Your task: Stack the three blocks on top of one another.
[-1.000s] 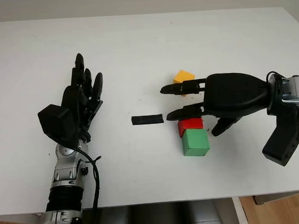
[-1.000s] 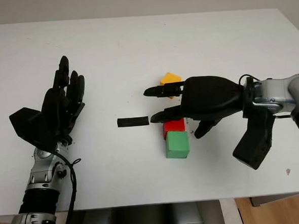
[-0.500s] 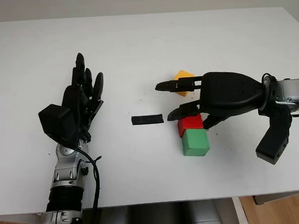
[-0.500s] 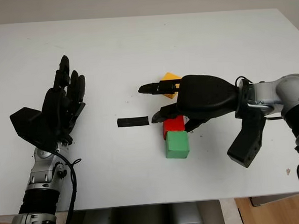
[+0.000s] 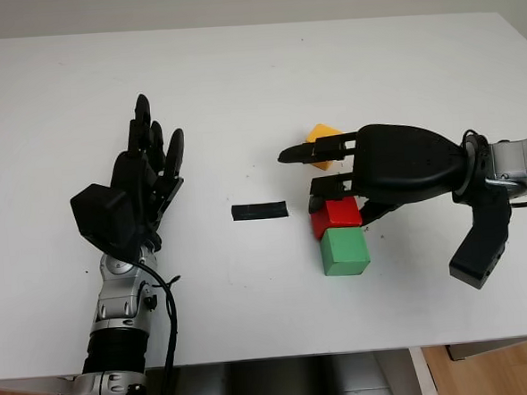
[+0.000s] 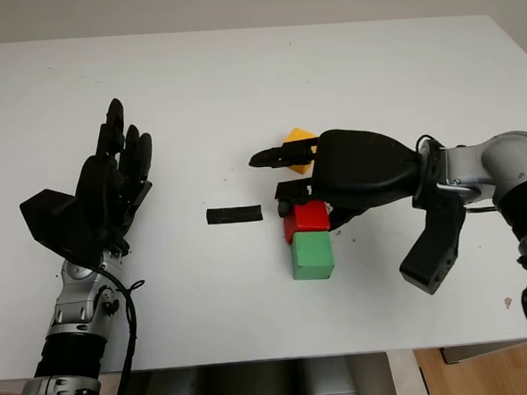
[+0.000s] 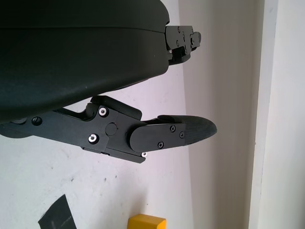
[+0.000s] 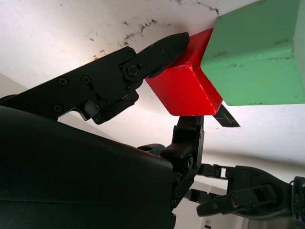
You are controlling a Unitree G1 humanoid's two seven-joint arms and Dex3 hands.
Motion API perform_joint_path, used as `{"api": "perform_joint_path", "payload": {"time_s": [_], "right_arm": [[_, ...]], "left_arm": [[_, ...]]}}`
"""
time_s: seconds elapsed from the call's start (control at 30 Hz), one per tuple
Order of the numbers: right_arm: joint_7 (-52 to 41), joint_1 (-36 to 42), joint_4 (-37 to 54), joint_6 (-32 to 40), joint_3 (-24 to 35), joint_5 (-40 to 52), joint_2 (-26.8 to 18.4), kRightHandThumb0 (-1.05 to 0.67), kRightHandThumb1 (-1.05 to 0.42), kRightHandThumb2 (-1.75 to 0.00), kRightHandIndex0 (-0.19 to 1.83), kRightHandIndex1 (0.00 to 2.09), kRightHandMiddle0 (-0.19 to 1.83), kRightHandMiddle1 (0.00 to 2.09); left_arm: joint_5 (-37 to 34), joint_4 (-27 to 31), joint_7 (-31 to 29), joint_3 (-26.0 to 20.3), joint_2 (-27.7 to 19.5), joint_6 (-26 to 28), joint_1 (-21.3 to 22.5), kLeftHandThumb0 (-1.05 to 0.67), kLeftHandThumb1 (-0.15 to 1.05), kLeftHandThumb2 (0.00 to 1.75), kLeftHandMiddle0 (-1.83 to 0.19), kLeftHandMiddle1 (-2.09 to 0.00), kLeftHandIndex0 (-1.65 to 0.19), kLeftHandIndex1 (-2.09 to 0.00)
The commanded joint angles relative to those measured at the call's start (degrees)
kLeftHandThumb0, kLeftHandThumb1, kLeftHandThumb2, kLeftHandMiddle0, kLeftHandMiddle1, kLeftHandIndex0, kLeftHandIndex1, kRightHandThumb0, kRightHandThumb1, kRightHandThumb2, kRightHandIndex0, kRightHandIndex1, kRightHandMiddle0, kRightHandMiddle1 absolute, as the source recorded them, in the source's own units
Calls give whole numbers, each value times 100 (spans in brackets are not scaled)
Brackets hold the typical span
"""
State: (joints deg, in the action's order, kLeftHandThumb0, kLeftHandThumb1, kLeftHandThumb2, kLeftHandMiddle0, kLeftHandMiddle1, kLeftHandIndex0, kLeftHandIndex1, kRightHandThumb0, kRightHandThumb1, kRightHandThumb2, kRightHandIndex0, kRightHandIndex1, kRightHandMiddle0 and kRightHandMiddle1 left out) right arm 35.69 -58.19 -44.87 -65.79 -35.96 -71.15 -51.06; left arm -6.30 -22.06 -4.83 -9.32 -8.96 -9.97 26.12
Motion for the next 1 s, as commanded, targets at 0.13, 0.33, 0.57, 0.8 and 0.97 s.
{"api": "perform_joint_path", "payload": {"time_s": [0.13,0.33,0.57,0.8,0.97], "right_arm": [[-1604,-155,-183,94,435,1360,75,-44,-87,-5,35,8,55,125],[-3459,-209,-204,470,914,2985,318,-41,-87,-6,34,6,58,118],[-5545,-61,235,1468,1487,4839,678,-36,-88,-6,31,5,56,121],[-6947,296,948,2883,2009,6253,1170,-32,-90,-6,26,3,46,143],[-7238,452,1450,3610,2217,6476,1471,-35,-92,-6,26,3,42,153]], "left_arm": [[7,74,-9,29,26,35,-61,-61,105,44,11,-5,10,-5],[4,90,-26,33,28,65,-61,-59,105,45,11,-5,11,-5],[11,101,-22,39,33,74,-69,-59,105,45,11,-5,11,-5],[54,135,24,42,18,109,-79,-60,105,45,10,-6,10,-6],[81,120,48,30,-7,74,-77,-61,105,46,10,-6,9,-6]]}}
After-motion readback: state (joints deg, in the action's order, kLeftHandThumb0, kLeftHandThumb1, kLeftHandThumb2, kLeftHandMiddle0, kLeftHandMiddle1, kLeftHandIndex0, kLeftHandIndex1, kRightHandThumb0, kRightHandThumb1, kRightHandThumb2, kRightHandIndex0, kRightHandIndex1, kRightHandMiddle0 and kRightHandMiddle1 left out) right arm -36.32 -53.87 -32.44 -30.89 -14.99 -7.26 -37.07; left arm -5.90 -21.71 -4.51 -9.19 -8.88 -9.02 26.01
